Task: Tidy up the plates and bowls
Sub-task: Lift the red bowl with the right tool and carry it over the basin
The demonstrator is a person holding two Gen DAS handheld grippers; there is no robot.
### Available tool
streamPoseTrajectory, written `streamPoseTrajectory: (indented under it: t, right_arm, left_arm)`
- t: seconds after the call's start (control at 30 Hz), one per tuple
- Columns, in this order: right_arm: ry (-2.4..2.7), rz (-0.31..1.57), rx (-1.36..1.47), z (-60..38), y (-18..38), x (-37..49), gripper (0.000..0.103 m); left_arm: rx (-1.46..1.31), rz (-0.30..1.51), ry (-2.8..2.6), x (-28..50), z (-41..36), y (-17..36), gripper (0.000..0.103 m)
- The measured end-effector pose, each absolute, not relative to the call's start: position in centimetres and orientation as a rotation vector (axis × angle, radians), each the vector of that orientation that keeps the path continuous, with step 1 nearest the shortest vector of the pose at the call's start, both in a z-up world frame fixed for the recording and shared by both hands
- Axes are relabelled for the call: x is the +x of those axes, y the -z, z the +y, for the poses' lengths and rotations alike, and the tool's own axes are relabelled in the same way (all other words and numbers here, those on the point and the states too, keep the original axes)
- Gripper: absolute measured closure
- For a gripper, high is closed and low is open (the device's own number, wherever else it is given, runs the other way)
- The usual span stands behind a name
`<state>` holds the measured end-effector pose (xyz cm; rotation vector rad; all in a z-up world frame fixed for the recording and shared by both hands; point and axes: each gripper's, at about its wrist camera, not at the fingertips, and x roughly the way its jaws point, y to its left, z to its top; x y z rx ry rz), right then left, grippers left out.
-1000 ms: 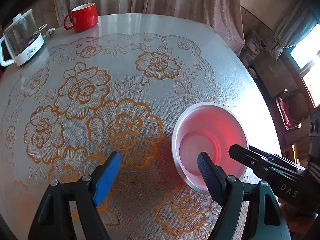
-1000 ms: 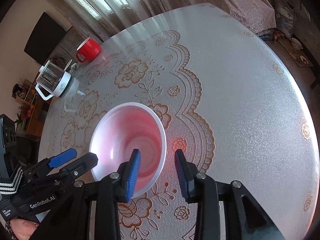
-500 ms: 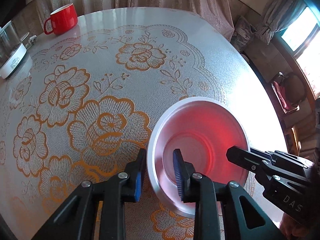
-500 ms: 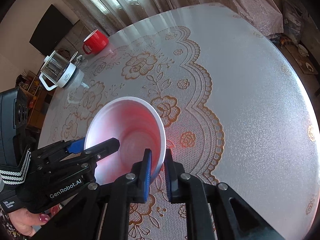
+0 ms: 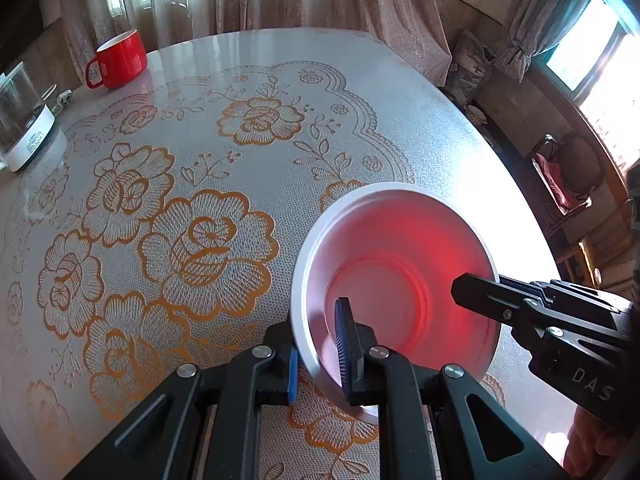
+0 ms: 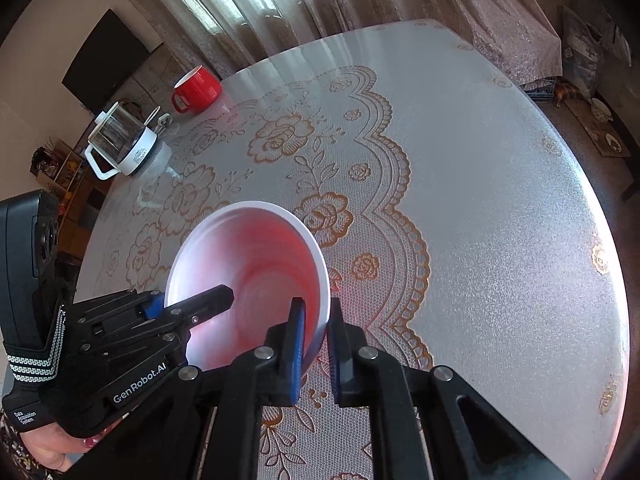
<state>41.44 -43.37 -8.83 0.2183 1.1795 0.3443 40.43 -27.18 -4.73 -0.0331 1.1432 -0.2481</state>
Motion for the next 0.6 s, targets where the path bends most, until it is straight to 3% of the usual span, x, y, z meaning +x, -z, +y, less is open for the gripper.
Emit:
streamPoseTrajectory:
  t: [0.6]
  right_arm:
    - [-0.269,1.073,0.191,-44.0,1.9,32.1,0.094]
  left_arm:
    - [-0.006,1.043,0.363,30.9,-28.2,-0.7,0.087]
